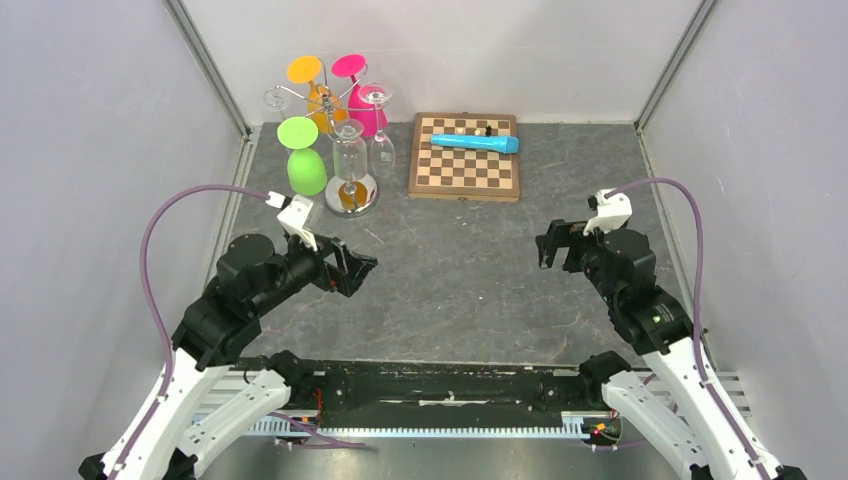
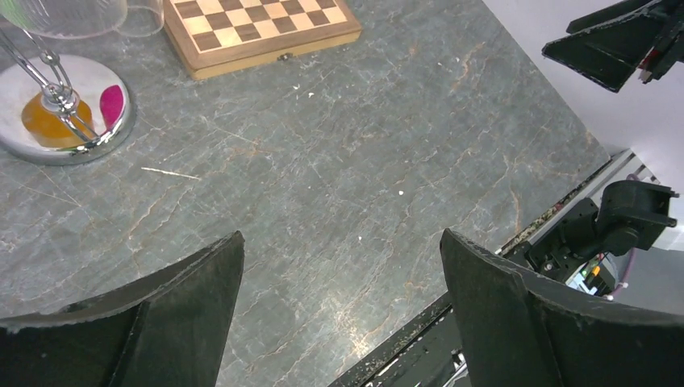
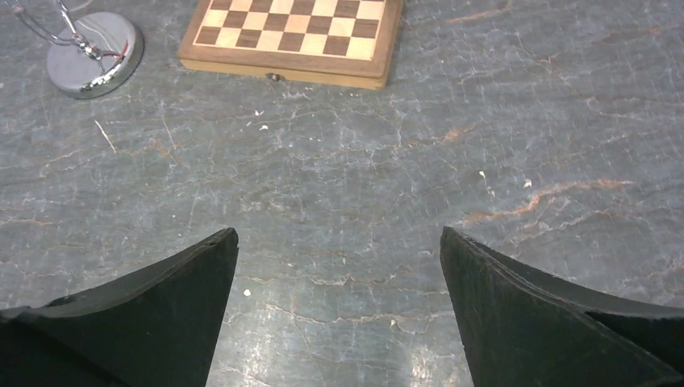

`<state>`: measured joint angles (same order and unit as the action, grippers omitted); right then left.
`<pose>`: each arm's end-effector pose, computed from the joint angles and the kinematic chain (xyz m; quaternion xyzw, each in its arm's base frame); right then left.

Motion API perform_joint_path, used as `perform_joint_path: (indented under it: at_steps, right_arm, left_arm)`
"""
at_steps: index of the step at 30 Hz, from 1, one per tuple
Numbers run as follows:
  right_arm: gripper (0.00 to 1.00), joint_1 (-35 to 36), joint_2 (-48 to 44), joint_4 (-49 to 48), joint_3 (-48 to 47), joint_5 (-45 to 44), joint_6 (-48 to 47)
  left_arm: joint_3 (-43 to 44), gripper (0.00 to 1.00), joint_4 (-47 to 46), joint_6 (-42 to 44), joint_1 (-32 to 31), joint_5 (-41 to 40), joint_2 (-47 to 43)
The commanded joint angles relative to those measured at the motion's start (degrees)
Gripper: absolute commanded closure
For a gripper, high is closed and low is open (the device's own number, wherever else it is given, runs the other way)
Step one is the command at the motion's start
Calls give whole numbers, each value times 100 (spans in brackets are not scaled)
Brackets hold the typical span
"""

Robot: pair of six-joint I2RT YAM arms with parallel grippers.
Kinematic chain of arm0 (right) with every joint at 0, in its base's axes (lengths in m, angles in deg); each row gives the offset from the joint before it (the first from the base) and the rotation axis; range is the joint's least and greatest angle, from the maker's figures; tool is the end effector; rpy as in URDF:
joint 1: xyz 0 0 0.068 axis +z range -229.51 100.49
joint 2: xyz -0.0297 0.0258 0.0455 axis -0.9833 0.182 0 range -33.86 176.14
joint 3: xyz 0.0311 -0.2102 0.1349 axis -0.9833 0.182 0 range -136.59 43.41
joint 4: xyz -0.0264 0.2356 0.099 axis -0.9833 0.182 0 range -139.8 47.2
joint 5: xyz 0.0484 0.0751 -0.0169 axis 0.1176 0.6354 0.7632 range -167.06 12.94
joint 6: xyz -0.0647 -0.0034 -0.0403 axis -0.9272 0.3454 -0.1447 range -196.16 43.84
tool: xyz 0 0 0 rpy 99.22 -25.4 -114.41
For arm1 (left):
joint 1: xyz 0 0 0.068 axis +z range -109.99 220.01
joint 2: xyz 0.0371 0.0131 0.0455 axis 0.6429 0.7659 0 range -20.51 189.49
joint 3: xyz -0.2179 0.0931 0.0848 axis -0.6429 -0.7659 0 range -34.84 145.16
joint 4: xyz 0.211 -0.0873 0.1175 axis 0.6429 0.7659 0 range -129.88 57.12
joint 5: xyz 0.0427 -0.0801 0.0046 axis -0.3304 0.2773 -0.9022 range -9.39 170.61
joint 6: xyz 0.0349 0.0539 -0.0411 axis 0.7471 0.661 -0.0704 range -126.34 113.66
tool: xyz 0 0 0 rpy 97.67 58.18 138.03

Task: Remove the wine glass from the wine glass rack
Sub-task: Pick up the wine rack from the center of the board.

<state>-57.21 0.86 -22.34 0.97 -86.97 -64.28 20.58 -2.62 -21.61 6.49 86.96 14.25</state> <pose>0.1712 0.0582 0.2966 -0.0245 0.8160 0.1009 0.5687 0.1269 -0.0927 0.3528 0.1596 0.7852 -0.2869 0.5251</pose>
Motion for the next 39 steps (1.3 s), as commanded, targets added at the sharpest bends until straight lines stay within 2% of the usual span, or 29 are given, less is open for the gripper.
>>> perform_joint_path:
  at_steps: [1,11,20,39]
  right_arm:
    - [2,7,281,-128,-501,200,-187]
    - [2,10,617,-234,-800,449,-334]
    - [2,10,670,-121,-1040,761,-367]
    - [2,10,733,51,-1370,1200,-450]
  left_arm:
    - [472,4,233,200,-24,-46,159]
    - [929,4,266,42,-25,-15,381]
    - [1541,4,341,-68,-23,-405,595]
    - [3263,4,-186,-1209,-14,-918,2243]
